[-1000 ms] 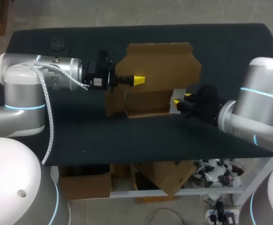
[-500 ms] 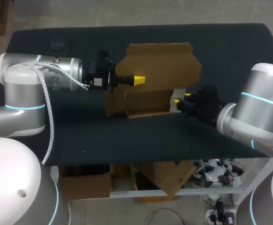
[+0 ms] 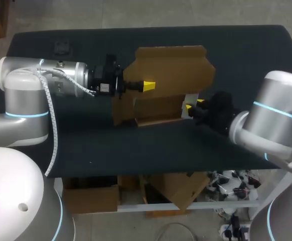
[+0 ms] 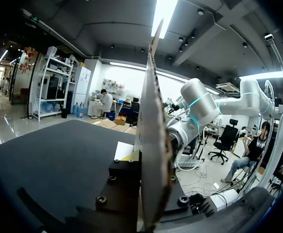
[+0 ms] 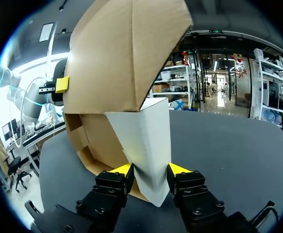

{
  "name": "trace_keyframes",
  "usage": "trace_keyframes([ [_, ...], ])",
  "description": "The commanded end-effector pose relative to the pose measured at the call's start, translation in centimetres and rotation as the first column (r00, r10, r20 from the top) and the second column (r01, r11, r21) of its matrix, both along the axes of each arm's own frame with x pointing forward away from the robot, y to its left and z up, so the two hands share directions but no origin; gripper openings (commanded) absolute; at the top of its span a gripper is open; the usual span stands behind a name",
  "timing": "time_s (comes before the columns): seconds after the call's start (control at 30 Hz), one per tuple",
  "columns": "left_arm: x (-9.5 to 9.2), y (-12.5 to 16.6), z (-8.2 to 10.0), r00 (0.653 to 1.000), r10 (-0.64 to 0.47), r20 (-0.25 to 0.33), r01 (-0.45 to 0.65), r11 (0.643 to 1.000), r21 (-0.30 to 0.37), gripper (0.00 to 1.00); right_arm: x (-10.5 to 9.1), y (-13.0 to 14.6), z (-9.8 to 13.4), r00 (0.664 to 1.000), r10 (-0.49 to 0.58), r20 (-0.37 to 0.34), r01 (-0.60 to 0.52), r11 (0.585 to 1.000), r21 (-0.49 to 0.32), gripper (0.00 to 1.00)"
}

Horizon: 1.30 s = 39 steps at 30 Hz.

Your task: Assemble the packaging by folding the flat box into shape, placing the metal phone stand inside, and closing the box properly

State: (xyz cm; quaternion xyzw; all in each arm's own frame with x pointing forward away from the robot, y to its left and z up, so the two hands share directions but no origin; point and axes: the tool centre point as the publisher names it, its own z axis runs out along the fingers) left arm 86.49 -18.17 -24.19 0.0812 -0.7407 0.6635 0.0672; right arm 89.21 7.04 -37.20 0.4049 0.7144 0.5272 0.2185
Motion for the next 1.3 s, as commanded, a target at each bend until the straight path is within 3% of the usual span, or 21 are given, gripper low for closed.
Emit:
trace_keyframes([
  [0.03, -0.1, -0.1, -0.6, 1.0, -0.003, -0.001, 0.003, 1.0, 0.0, 0.0, 0.7, 0.7, 0.0, 0.993, -0.114, 0.013, 0.115, 0.992, -0.045, 0.46],
  [0.97, -0.1, -0.1, -0.6, 1.0, -0.003, -0.001, 0.003, 1.0, 0.0, 0.0, 2.6, 0.8, -0.6, 0.996, -0.083, 0.026, 0.084, 0.995, -0.057, 0.42],
  [1.3, -0.1, -0.1, -0.6, 1.0, -0.003, -0.001, 0.003, 1.0, 0.0, 0.0, 2.7, 0.6, -0.7, 0.996, -0.086, 0.031, 0.088, 0.995, -0.049, 0.31],
])
